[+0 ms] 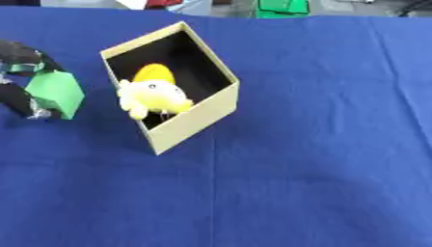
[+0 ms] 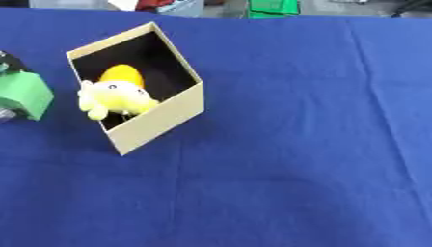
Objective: Pick up objects on the table and place them in the box.
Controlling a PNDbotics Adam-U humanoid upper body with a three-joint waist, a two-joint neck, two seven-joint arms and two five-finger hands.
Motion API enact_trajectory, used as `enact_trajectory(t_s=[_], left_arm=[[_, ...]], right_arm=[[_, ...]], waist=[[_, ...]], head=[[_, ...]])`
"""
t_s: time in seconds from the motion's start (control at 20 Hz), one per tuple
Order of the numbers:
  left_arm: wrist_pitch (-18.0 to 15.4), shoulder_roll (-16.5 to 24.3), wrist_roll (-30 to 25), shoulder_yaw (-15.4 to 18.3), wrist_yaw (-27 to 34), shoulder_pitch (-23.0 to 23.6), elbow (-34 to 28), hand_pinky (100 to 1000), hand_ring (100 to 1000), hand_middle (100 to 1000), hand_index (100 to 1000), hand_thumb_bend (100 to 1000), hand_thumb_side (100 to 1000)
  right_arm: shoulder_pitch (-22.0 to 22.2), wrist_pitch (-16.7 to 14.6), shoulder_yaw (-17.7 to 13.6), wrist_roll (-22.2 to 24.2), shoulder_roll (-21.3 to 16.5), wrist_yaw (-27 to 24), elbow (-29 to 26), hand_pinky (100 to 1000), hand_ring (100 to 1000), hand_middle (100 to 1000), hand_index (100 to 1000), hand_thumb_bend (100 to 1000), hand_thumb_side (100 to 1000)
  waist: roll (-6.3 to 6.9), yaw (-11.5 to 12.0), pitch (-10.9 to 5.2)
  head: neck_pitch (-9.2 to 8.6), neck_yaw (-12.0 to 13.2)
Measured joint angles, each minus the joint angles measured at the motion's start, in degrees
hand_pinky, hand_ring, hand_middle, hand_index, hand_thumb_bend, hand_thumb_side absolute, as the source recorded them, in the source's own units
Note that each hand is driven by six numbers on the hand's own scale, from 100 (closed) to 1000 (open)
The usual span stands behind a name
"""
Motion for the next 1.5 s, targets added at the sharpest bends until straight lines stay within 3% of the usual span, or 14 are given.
enact_trajectory(t_s=[0.2, 0.3, 0.35, 0.7, 1.2, 1.5], left_arm=[[-0.48, -0.02, 0.48, 0.01, 1.36, 0.01, 0.17, 715, 737, 607, 817, 149, 437], [-0.89, -0.02, 0.89, 0.02, 1.44, 0.02, 0.24, 708, 732, 603, 814, 139, 434], [-1.12, -0.02, 1.12, 0.03, 1.44, 0.06, 0.25, 644, 678, 592, 795, 100, 409], [-1.99, -0.03, 2.05, 0.04, 1.59, 0.16, 0.26, 593, 631, 593, 775, 100, 394], [-0.77, -0.04, 3.32, 0.31, 3.51, -0.04, -1.54, 487, 564, 542, 703, 100, 449], [0.55, -0.95, 6.33, 1.49, 4.05, -1.64, -6.37, 453, 554, 529, 691, 100, 460]], right_arm=[[0.2, 0.04, -0.01, -0.02, 0.32, 0.0, 0.0, 900, 878, 759, 878, 100, 899], [0.22, 0.06, -0.01, -0.02, 0.4, 0.0, 0.0, 900, 878, 759, 878, 100, 899], [0.23, 0.08, -0.01, -0.02, 0.4, 0.0, 0.0, 900, 878, 759, 878, 100, 899], [0.31, 0.29, -0.02, -0.03, 0.41, -0.01, 0.0, 901, 878, 759, 878, 100, 898], [0.73, 0.4, -0.37, -0.05, 0.42, -0.27, 0.0, 900, 878, 758, 878, 100, 887], [0.86, 0.39, -0.38, -0.08, 0.42, -0.83, 0.0, 900, 878, 758, 878, 100, 882]], waist=[[0.0, -0.06, 0.0], [0.02, -0.07, 0.0], [0.02, -0.07, 0.0], [0.11, 0.05, -0.27], [0.31, 0.3, -1.59], [0.32, 0.53, -2.5]], head=[[0.0, 0.02], [-0.01, 0.02], [-0.01, 0.02], [-0.01, 0.04], [0.09, 0.12], [1.51, -1.52]])
